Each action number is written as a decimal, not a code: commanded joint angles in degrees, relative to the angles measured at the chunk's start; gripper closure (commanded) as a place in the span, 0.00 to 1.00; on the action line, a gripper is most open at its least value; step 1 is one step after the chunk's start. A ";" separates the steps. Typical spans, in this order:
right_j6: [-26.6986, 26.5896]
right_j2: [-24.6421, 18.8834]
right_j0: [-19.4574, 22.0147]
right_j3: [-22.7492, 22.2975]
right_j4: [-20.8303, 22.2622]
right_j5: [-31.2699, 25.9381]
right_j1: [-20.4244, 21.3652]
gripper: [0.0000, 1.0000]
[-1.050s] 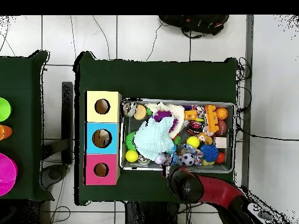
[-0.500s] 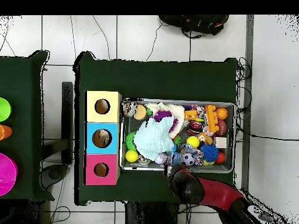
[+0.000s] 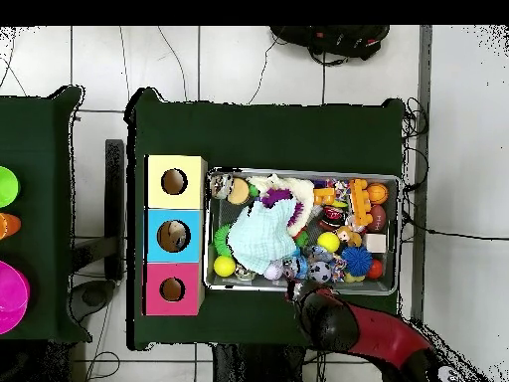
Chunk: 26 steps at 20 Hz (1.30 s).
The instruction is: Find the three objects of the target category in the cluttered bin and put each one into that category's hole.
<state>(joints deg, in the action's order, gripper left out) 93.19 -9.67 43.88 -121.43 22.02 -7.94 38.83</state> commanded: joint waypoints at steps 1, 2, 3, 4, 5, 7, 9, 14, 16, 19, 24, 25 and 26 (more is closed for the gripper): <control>5.03 -4.29 -2.76 -2.12 -8.41 -17.32 14.52 0.00; 4.18 -3.99 -3.53 -1.88 -10.00 -21.44 17.07 0.00; 3.49 -4.11 -3.75 -1.54 -11.17 -24.35 18.42 0.00; 2.92 -4.40 -3.66 -1.20 -11.79 -25.86 18.95 0.00; 2.69 -4.83 -3.31 -1.26 -12.04 -25.67 18.83 0.00; 2.90 -5.75 -2.24 -2.12 -12.04 -22.81 17.45 0.00; 3.74 -5.38 -2.42 -2.63 -11.56 -19.99 16.31 0.00; 4.76 -5.59 -1.88 -4.76 -11.49 -15.06 15.60 0.00; 4.49 -6.01 -1.40 -3.68 -9.82 -10.86 11.99 0.00; 2.55 -6.51 -0.56 2.57 -6.49 -3.61 -0.14 0.00; 14.01 8.67 -12.12 7.16 -8.34 2.52 -1.39 0.00; 19.28 13.91 -15.94 7.22 -12.46 -1.79 -1.58 0.00; 21.23 16.18 -17.35 6.72 -15.36 -4.16 -1.67 0.00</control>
<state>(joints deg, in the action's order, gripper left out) 93.65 -4.03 34.82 -120.35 11.97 -8.94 41.79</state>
